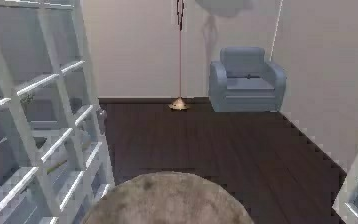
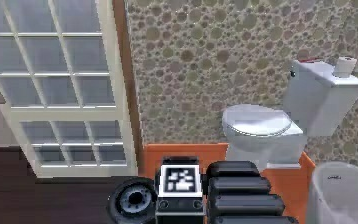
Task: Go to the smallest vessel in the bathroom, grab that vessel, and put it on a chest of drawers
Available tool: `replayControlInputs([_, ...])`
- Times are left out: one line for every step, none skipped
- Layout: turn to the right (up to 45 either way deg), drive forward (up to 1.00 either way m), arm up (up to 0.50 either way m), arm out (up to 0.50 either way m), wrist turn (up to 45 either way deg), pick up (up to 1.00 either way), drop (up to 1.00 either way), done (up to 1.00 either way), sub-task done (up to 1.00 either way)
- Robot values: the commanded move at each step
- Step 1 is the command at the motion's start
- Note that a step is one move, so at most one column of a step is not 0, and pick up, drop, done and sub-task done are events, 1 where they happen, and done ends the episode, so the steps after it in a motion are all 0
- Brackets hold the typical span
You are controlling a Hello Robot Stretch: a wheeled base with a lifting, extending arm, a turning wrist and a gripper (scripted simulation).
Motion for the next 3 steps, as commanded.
replayControlInputs([0.0,1.0,0.0,0.0,0.0,0.0,0.0,0.0,0.0])
replayControlInputs([0.0,0.35,0.0,0.0,0.0,0.0,0.0,0.0,0.0])
replayControlInputs([-30.0,0.0,0.0,0.0,0.0,0.0,0.0,0.0,0.0])
